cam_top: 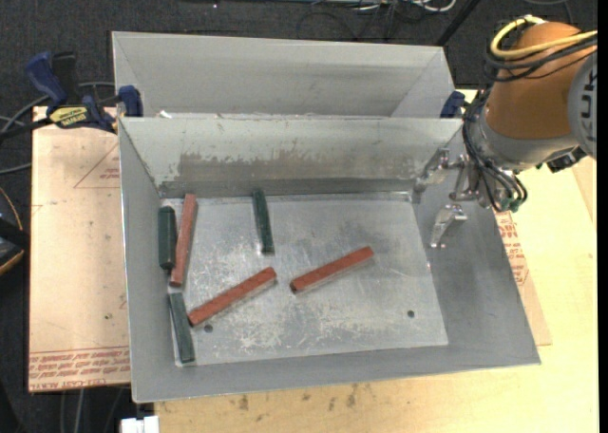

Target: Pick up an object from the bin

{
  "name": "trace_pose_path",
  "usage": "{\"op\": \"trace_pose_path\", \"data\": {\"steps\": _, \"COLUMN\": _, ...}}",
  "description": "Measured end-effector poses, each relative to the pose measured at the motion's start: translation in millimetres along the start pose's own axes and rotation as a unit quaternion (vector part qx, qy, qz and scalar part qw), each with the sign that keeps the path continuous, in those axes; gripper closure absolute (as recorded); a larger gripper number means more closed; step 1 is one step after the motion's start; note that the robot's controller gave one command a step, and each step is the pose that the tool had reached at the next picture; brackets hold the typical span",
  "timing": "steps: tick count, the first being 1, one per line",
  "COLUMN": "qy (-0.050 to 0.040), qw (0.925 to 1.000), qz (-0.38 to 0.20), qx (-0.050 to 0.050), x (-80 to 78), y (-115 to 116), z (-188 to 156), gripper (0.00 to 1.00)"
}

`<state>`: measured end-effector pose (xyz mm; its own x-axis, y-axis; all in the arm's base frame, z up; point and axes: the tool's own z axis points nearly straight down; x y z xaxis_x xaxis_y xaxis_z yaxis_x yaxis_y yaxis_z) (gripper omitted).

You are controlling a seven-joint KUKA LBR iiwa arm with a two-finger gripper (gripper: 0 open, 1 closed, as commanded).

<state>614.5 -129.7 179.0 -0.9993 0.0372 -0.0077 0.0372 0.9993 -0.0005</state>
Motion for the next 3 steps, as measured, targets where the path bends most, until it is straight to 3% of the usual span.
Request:
{"op": "trace_pose_path", "data": {"steps": 1, "qy": 0.0019, "qw": 0.9999, "qz": -0.015, "qx": 0.0, "x": 28.8, "y": 35.0, "z": 61.0, "gripper": 0.0}}
{"op": "trace_pose_path", "data": {"steps": 2, "qy": 0.0047, "qw": 1.0, "qz": -0.008, "qx": -0.002, "x": 9.4, "y": 43.5, "z": 91.6, "gripper": 0.0}}
{"op": "trace_pose_path", "data": {"steps": 3, "qy": -0.0059, "qw": 0.9996, "qz": -0.028, "qx": 0.0, "x": 27.9, "y": 96.1, "z": 99.7, "gripper": 1.0}}
